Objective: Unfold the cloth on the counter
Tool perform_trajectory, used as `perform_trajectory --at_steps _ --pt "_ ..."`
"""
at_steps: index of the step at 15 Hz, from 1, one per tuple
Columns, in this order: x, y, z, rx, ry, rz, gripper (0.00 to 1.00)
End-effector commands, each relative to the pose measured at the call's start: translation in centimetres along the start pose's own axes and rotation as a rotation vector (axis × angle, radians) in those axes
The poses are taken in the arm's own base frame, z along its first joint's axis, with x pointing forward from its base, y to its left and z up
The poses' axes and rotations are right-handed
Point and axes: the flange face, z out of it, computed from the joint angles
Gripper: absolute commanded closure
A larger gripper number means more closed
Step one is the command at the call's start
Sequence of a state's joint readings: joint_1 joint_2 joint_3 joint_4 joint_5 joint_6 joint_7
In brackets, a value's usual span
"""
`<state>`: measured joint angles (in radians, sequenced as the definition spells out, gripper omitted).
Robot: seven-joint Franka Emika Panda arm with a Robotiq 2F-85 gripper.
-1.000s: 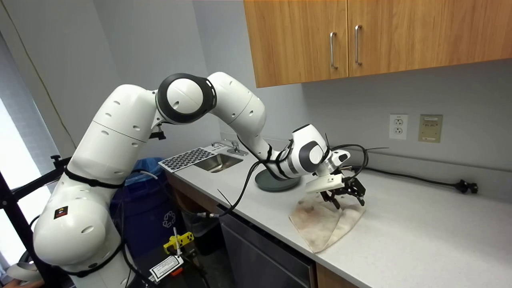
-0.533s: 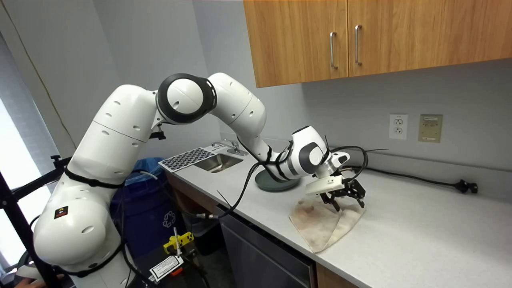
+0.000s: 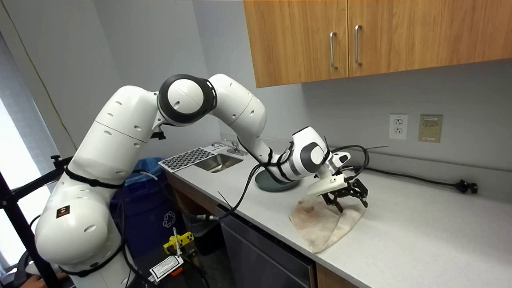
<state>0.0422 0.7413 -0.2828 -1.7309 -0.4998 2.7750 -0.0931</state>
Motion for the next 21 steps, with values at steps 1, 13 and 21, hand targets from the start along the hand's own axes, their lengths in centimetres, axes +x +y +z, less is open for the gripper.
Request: perform_trajectory --at_steps 1,13,21 --pt "1.3 -0.1 0.0 -0.025 0.02 0.003 0.0" --pt "3.8 0.0 -0.7 -0.036 0.059 0.047 0.0" --pt "3.4 0.9 -1.1 -0.037 0.063 0.08 0.0"
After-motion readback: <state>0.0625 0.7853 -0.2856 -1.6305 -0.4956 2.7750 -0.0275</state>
